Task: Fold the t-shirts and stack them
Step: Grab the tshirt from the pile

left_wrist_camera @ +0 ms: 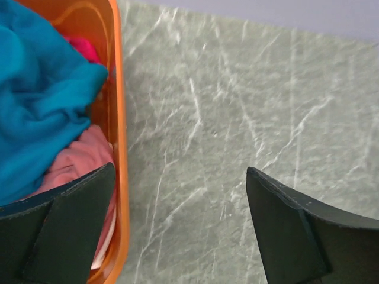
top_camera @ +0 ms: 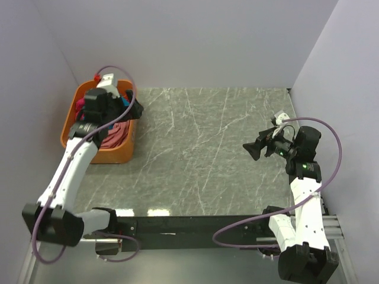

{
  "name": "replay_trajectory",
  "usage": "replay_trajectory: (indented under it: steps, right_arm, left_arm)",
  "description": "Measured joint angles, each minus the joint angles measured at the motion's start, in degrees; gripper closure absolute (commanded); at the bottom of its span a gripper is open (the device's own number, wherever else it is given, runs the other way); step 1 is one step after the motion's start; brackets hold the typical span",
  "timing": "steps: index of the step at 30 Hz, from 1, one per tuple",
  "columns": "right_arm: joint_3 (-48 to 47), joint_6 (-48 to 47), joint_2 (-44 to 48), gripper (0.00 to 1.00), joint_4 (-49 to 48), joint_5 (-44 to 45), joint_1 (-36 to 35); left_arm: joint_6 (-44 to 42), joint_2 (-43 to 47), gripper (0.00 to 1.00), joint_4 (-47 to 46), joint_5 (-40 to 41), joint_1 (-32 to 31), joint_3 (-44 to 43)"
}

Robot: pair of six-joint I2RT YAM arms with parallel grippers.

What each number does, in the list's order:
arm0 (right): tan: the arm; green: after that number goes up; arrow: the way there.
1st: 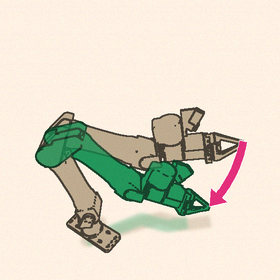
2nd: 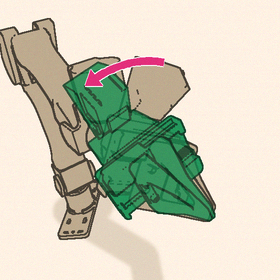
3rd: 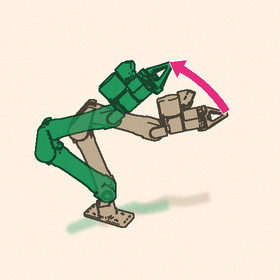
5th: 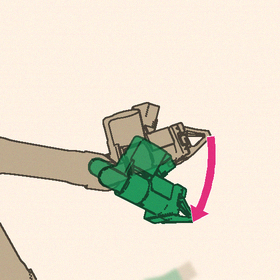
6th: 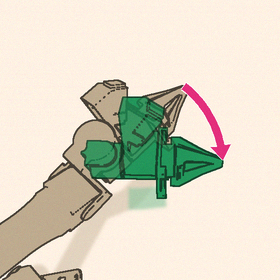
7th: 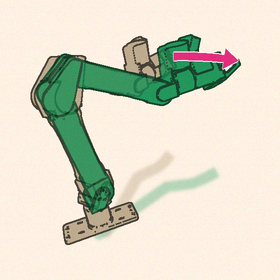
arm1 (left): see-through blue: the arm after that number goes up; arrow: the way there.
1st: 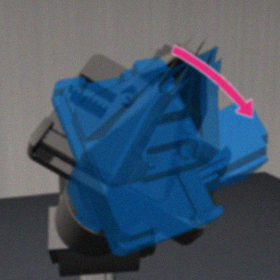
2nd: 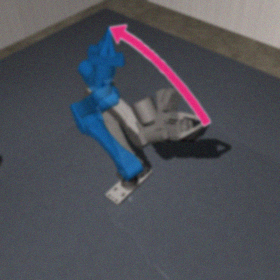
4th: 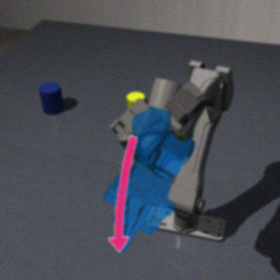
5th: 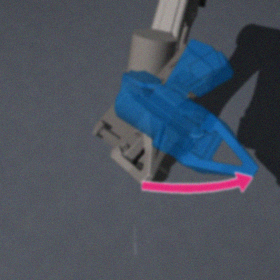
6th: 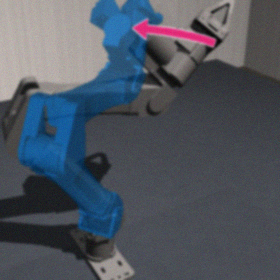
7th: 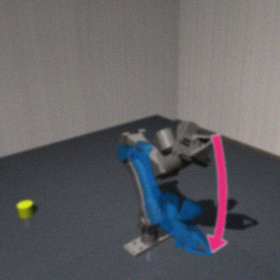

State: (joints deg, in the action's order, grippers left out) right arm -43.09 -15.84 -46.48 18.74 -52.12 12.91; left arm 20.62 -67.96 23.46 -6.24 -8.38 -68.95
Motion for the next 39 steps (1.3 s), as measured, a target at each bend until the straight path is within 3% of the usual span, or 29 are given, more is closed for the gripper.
replay_trajectory:
  steps: [11,21,28,35,39]
  right_arm:
    - [-0.44,-3.34,-1.60,0.01,3.61,-1.29,0.00]
    - [-1.03,-3.56,-2.12,0.01,4.48,-2.58,0.00]
    - [-1.03,-3.54,-2.12,0.02,4.48,-3.45,0.00]
    - [-1.03,-3.54,-2.19,0.02,4.48,-3.89,0.00]
    - [-1.03,-3.52,-2.36,0.02,4.48,-3.96,-0.02]
  left_arm:
    - [-0.94,-15.98,0.24,9.20,15.47,-5.51,-7.82]
    - [-3.78,-21.55,0.35,10.75,20.55,-7.30,-12.09]
    - [-5.16,-22.58,0.34,11.02,24.55,-7.34,-12.81]
    - [-4.22,-19.12,0.24,7.98,37.11,-4.74,-12.81]
    - [-2.84,-17.25,0.24,6.32,41.20,-1.38,-13.07]
